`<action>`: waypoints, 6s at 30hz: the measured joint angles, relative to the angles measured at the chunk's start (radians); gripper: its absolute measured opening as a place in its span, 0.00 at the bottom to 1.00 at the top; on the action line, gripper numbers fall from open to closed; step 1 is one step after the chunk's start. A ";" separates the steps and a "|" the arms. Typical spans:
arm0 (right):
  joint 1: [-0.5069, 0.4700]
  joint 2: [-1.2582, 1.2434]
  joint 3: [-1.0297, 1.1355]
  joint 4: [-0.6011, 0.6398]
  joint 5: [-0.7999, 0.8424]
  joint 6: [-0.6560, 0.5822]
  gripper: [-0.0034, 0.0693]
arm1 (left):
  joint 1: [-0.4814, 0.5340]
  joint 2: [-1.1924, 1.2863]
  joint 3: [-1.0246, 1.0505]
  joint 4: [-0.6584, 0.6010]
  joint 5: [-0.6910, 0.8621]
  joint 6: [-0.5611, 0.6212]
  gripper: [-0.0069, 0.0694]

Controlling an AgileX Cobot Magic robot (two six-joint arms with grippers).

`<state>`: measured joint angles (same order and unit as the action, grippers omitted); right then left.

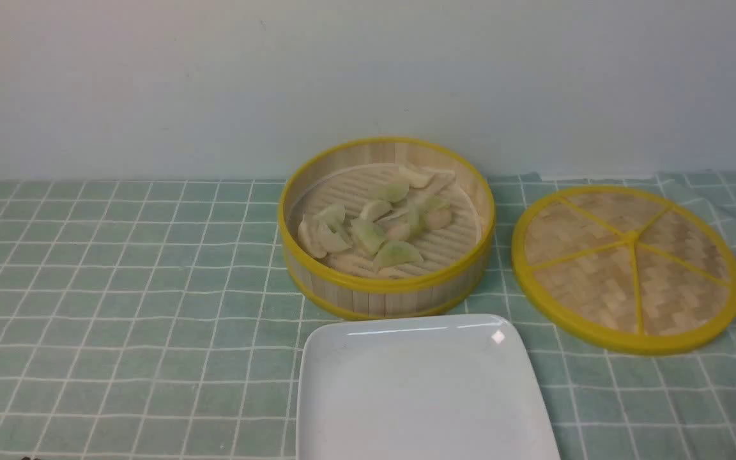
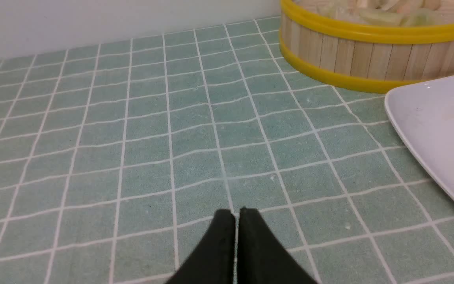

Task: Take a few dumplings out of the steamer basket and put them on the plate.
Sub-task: Use the left arm to grab a dumpling from the steamer, then use the left arm to put the dumpling into the plate

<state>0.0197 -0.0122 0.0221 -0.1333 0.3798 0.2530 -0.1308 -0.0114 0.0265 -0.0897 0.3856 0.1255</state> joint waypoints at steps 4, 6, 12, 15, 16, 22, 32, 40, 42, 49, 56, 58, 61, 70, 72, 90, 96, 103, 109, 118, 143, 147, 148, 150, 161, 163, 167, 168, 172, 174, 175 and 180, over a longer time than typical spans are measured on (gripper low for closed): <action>0.000 0.000 0.000 0.000 0.000 0.000 0.03 | 0.000 0.000 0.000 0.000 0.000 0.000 0.08; 0.000 0.000 0.000 0.000 0.000 0.000 0.03 | 0.000 0.000 0.000 0.000 0.000 0.000 0.08; 0.000 0.000 0.000 0.000 0.000 0.000 0.03 | 0.000 0.000 0.000 0.000 0.000 0.000 0.08; 0.000 0.000 0.000 0.000 0.000 0.000 0.03 | 0.000 0.000 0.000 0.000 0.000 0.000 0.08; 0.000 0.000 0.000 0.000 0.000 0.000 0.03 | 0.000 0.000 0.000 0.000 0.000 0.000 0.08; 0.000 0.000 0.000 0.000 0.000 0.000 0.03 | 0.000 0.000 0.000 0.012 -0.004 0.003 0.08; 0.000 0.000 0.005 0.112 -0.062 0.083 0.03 | 0.000 0.000 0.003 -0.362 -0.262 -0.099 0.08; 0.000 0.000 0.006 0.444 -0.315 0.281 0.03 | 0.000 0.000 -0.017 -0.763 -0.690 -0.118 0.08; 0.000 0.000 0.006 0.461 -0.340 0.284 0.03 | 0.000 0.000 -0.086 -0.760 -0.681 -0.104 0.08; 0.021 0.000 -0.070 0.431 -0.290 0.254 0.03 | 0.000 0.341 -0.575 -0.532 -0.096 0.046 0.08; 0.089 0.214 -0.494 0.268 0.197 0.069 0.03 | 0.000 0.933 -0.993 -0.405 0.546 0.139 0.08; 0.095 0.281 -0.578 0.249 0.317 0.028 0.03 | 0.000 1.054 -1.054 -0.386 0.596 0.161 0.08; 0.099 0.468 -0.729 0.233 0.582 -0.100 0.03 | -0.011 1.319 -1.228 -0.368 0.662 0.228 0.08; 0.099 0.586 -0.785 0.270 0.748 -0.233 0.03 | -0.155 1.698 -1.609 -0.236 0.687 0.290 0.08; 0.099 0.586 -0.785 0.275 0.748 -0.234 0.03 | -0.178 1.750 -1.675 -0.205 0.697 0.290 0.08; 0.099 0.586 -0.785 0.345 0.768 -0.213 0.03 | -0.219 2.267 -2.036 -0.092 0.524 0.309 0.41; 0.099 0.586 -0.785 0.348 0.773 -0.210 0.03 | -0.219 2.318 -2.036 -0.070 0.483 0.309 0.66; 0.099 0.586 -0.785 0.349 0.777 -0.209 0.03 | -0.219 2.353 -2.037 -0.062 0.443 0.309 0.61; 0.099 0.586 -0.785 0.351 0.781 -0.209 0.03 | -0.219 2.355 -2.078 -0.051 0.465 0.282 0.21; 0.099 0.586 -0.786 0.351 0.796 -0.209 0.03 | -0.220 2.306 -2.296 -0.051 0.727 0.256 0.08; 0.099 0.586 -0.786 0.352 0.820 -0.209 0.03 | -0.220 2.474 -2.343 -0.025 0.782 0.264 0.64; 0.099 0.586 -0.786 0.351 0.811 -0.209 0.03 | -0.220 2.492 -2.343 -0.025 0.738 0.264 0.66; 0.099 0.586 -0.786 0.351 0.810 -0.209 0.03 | -0.220 2.495 -2.343 -0.025 0.734 0.264 0.66; 0.099 0.586 -0.786 0.351 0.810 -0.209 0.03 | -0.220 2.501 -2.343 -0.025 0.733 0.264 0.64; 0.099 0.586 -0.786 0.351 0.808 -0.209 0.03 | -0.220 2.520 -2.377 -0.023 0.744 0.259 0.48; 0.099 0.586 -0.786 0.351 0.808 -0.209 0.03 | -0.220 2.514 -2.397 -0.019 0.764 0.259 0.48; 0.099 0.586 -0.786 0.351 0.807 -0.209 0.03 | -0.220 2.444 -2.441 0.006 0.826 0.253 0.48; 0.099 0.586 -0.786 0.351 0.807 -0.209 0.03 | -0.220 2.420 -2.453 0.007 0.839 0.252 0.48; 0.099 0.586 -0.786 0.351 0.807 -0.209 0.03 | -0.220 2.332 -2.479 0.008 0.848 0.244 0.48; 0.099 0.586 -0.786 0.351 0.807 -0.209 0.03 | -0.221 2.258 -2.479 -0.004 0.853 0.214 0.48; 0.099 0.586 -0.786 0.351 0.807 -0.210 0.03 | -0.221 2.225 -2.469 -0.016 0.856 0.193 0.48; 0.099 0.586 -0.786 0.351 0.817 -0.210 0.03 | -0.226 2.009 -2.227 -0.117 0.857 0.130 0.48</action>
<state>0.1188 0.5743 -0.7634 0.2177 1.1966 0.0427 -0.3570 1.9979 -2.2000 -0.2071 1.2427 0.2558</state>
